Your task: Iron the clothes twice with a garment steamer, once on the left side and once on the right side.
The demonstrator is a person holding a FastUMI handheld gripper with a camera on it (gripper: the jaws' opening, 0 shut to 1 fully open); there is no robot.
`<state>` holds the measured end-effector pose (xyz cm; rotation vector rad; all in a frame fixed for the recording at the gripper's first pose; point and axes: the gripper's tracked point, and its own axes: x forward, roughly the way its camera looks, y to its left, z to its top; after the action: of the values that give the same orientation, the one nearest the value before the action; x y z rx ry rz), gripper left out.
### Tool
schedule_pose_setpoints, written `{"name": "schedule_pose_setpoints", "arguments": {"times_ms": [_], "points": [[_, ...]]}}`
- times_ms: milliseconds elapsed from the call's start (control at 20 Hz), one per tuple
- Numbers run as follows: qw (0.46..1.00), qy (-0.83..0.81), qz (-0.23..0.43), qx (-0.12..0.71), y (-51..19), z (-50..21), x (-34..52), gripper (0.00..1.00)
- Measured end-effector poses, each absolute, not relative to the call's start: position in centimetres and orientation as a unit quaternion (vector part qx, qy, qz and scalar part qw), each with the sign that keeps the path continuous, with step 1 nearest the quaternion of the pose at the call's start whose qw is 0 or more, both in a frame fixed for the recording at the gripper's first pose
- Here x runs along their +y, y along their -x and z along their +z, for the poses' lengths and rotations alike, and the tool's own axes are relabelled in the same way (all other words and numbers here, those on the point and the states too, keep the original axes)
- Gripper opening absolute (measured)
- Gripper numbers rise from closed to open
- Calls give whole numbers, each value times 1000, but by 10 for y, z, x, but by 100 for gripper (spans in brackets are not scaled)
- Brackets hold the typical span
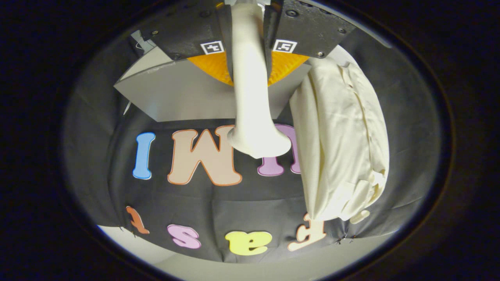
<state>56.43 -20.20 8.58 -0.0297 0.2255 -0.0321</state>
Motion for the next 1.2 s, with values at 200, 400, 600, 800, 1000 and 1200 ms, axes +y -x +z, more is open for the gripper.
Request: {"name": "schedule_pose_setpoints", "arguments": {"times_ms": [200,400,600,800,1000,1200], "points": [[996,8,-29,84,-512,111,-144,31],[997,9,-45,69,-473,121,-72,31],[997,-2,-48,66,-444,112,0,31],[996,-13,-37,79,-432,101,64,31],[997,-18,-16,76,-426,100,118,31],[997,-17,10,69,-429,108,164,31]]}}
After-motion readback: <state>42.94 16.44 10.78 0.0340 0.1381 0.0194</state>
